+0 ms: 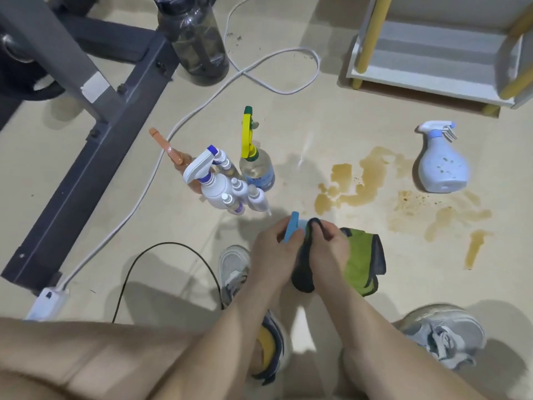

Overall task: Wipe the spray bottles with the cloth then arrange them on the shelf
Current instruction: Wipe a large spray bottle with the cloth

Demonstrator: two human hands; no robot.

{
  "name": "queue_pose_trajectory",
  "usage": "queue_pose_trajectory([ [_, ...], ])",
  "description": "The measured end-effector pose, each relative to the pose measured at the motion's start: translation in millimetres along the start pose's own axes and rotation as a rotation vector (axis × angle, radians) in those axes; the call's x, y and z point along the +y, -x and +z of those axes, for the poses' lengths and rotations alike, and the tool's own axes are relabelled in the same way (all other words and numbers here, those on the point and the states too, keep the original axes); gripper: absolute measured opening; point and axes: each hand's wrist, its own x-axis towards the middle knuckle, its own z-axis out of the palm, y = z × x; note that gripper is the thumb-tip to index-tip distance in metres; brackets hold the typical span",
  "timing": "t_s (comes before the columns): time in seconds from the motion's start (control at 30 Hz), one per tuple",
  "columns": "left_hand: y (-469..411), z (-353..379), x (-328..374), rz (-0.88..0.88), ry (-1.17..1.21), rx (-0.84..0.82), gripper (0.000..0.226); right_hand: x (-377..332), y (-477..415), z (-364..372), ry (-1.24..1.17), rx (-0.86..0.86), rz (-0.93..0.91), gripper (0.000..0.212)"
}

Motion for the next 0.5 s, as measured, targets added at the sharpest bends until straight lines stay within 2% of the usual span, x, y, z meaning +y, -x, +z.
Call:
queue_pose_trajectory([
  [0.1, 2.3, -8.8, -1.7, 0.051, -0.328, 0.048, 0.023, 25.5, -25.8, -1.4, 0.140, 0.072, 0.045, 0.012],
  [0.23, 4.3, -21.1, 5.1, 0.090, -0.418, 0.011, 0.026, 37.1, -48.2, -8.5, 0.228, 0.045, 0.162, 0.013],
  [0.3, 4.5, -21.6, 3.6, 0.130, -0.473, 0.009, 0.028, 18.3, -44.0, -9.9, 0.121, -0.030, 0.142, 0.012],
  [0.4, 5.4, -16.4, 2.8, 0.244, -0.651, -0.013, 0.020, -9.1, -19.2, -7.8, 0.036, -0.267, 0.020, 0.022],
  [0.43, 5.8, -15.3, 1.4, 0.290, -0.688, -0.011, 0.018, -11.2, -13.1, -6.2, 0.041, -0.307, -0.004, 0.027],
  [0.5, 6.8, -16.5, -5.1, 0.378, -0.699, -0.008, 0.015, -12.1, -17.0, -2.2, 0.028, -0.290, 0.014, 0.022],
])
